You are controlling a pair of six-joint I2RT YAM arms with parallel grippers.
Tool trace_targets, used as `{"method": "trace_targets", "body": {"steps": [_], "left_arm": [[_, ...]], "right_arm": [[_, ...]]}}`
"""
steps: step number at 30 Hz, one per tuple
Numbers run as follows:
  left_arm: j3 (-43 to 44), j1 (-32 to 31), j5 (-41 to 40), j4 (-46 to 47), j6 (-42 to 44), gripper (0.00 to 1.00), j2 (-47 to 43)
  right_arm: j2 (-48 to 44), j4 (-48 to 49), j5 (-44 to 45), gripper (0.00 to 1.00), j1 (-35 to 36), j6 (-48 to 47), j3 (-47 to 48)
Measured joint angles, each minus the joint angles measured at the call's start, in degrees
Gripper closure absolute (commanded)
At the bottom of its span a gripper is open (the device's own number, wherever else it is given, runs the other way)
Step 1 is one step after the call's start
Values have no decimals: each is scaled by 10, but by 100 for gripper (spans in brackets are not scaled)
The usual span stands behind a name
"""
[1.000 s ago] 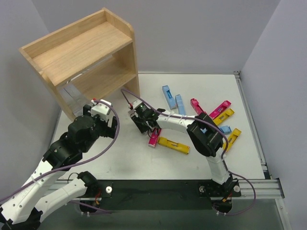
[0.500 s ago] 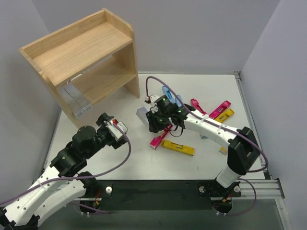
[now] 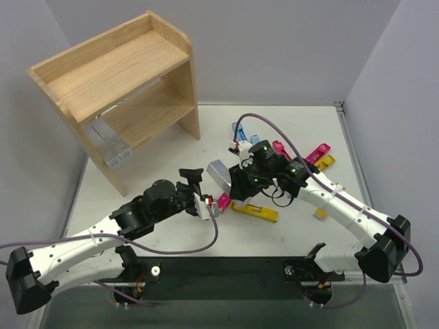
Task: Place and organize the toothpastes onto the shelf
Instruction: Pick up the toothpaste from the center of the board.
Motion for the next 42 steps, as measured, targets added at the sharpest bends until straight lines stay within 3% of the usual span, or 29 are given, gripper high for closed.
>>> {"method": "trace_targets", "body": {"steps": [9, 18, 27, 42], "left_arm": [[12, -16, 6, 78, 68, 3, 119], [40, -16, 4, 125, 91, 7, 179], [57, -16, 32, 134, 99, 8, 191], [30, -19, 28, 163, 120, 26, 192]], "right_arm": [[-57, -33, -7, 76, 0, 3, -19], [-72, -52, 8, 76, -5, 8, -27], [-73, -52, -33, 75, 3, -1, -27], [-74, -49, -70, 72, -8, -2, -27]]}}
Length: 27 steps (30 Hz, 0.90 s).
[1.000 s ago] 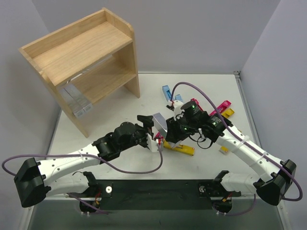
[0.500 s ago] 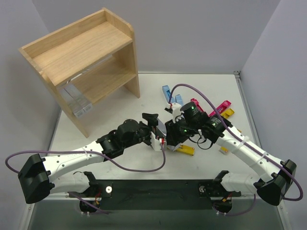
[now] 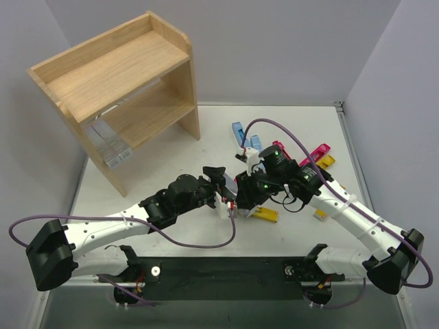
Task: Place and organize the toothpastes onto the shelf
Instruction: Pick up the toothpaste from the center of the board.
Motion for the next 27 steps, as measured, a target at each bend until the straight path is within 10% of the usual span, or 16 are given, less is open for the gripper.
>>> {"method": "trace_targets", "body": {"steps": [8, 15, 27], "left_arm": [[-29, 0, -9, 37, 0, 57, 0], [-43, 1, -17, 39, -60, 62, -7], [-43, 9, -32, 19, -268, 62, -21]], "right_arm": [[-5, -11, -48, 52, -27, -2, 0], [-19, 13, -67, 24, -42, -3, 0], [-86, 28, -13, 15, -81, 3, 3]]}}
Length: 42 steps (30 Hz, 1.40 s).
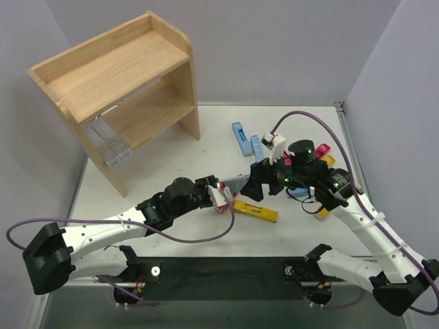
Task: Place and organize the toothpastes onto the shelf
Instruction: Pick up the toothpaste from the center of the board.
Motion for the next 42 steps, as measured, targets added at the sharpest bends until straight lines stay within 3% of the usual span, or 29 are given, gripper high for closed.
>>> {"method": "trace_targets", "body": {"steps": [5, 11, 23, 36, 42], "left_arm": [[0, 4, 1, -25, -128, 62, -9], [5, 21, 34, -37, -325, 62, -14], [6, 83, 137, 94, -739, 64, -18], [4, 92, 223, 229, -890, 65, 23], [5, 93, 254, 286, -918, 66, 69]], "right_arm": [[-60, 57, 36, 14, -22, 13, -12], [-89, 147, 18, 14, -37, 45, -80], [15, 377, -134, 15, -78, 155, -126], [109, 592, -257, 21, -111, 308, -115], [122, 634, -277, 31, -119, 351, -96]]}}
